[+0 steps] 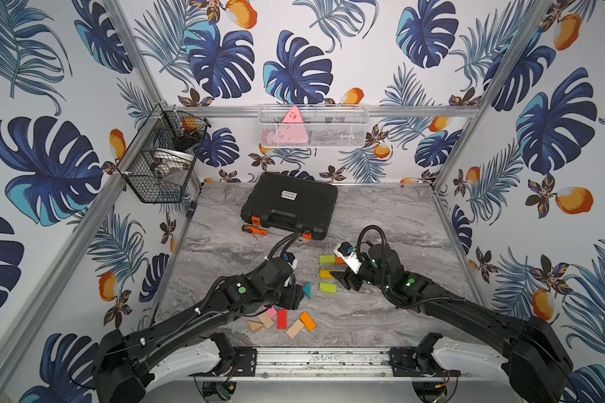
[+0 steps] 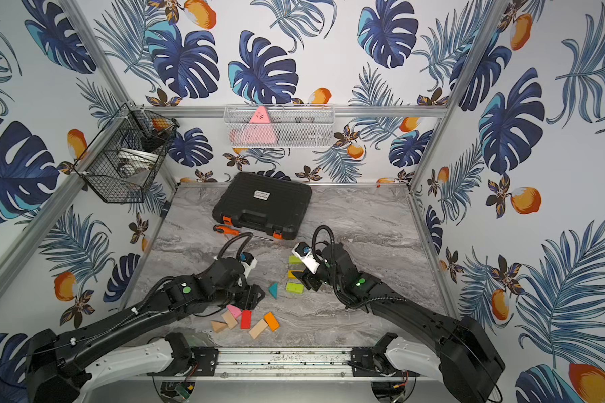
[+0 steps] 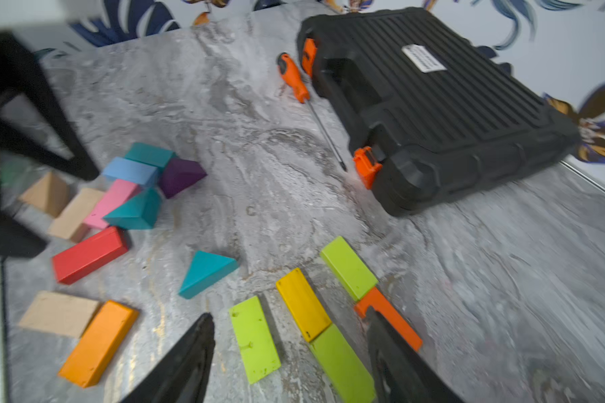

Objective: Assemble a piece of candy with building blocks
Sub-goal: Pick up the building block from the center of the board.

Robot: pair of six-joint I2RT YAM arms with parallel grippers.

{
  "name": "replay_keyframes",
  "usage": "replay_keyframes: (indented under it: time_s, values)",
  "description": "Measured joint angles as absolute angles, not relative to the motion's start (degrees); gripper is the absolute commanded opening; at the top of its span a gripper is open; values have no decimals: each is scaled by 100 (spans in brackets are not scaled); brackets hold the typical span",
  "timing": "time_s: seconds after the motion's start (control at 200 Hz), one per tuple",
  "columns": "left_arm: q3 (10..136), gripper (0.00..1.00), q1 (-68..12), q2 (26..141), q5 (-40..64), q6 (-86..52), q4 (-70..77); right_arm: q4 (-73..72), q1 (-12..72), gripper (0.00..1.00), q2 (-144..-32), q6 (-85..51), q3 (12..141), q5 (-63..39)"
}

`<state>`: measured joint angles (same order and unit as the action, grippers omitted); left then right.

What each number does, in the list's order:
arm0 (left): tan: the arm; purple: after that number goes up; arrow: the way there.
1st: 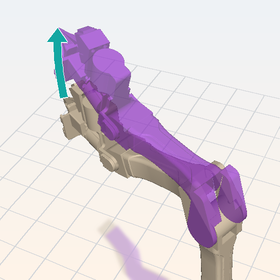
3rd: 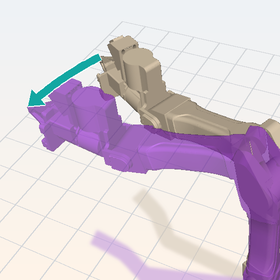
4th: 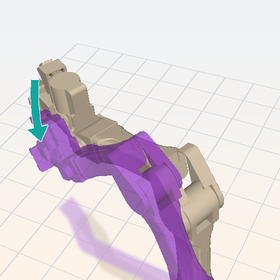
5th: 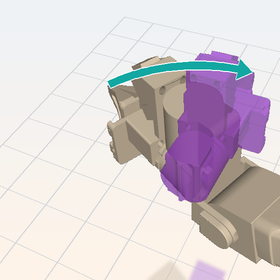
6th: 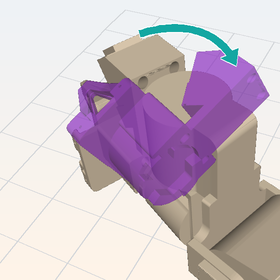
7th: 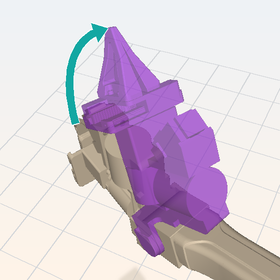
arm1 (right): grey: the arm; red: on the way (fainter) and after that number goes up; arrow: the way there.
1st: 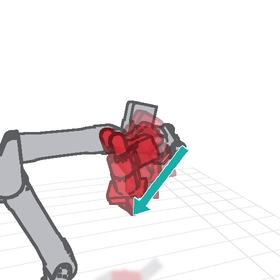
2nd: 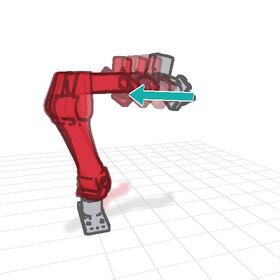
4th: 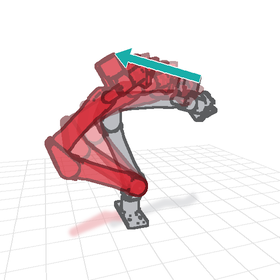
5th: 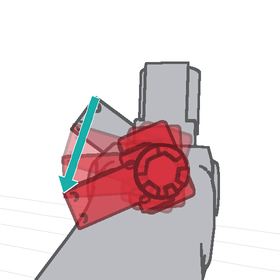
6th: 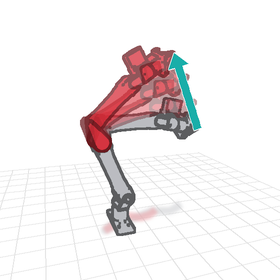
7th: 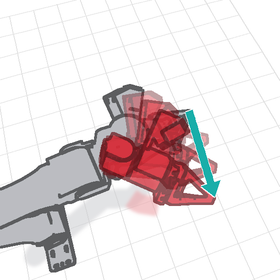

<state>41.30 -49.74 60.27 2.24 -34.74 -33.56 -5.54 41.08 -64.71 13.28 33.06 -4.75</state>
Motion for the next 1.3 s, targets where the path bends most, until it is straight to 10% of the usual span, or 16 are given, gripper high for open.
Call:
replay_keyframes:
  time_s: [1.301]
  values:
    - [3747, 72, -6462, 8217, -318, -4672, -1570, -1564, 3669, 72, -6558, 539, 2851, 666]
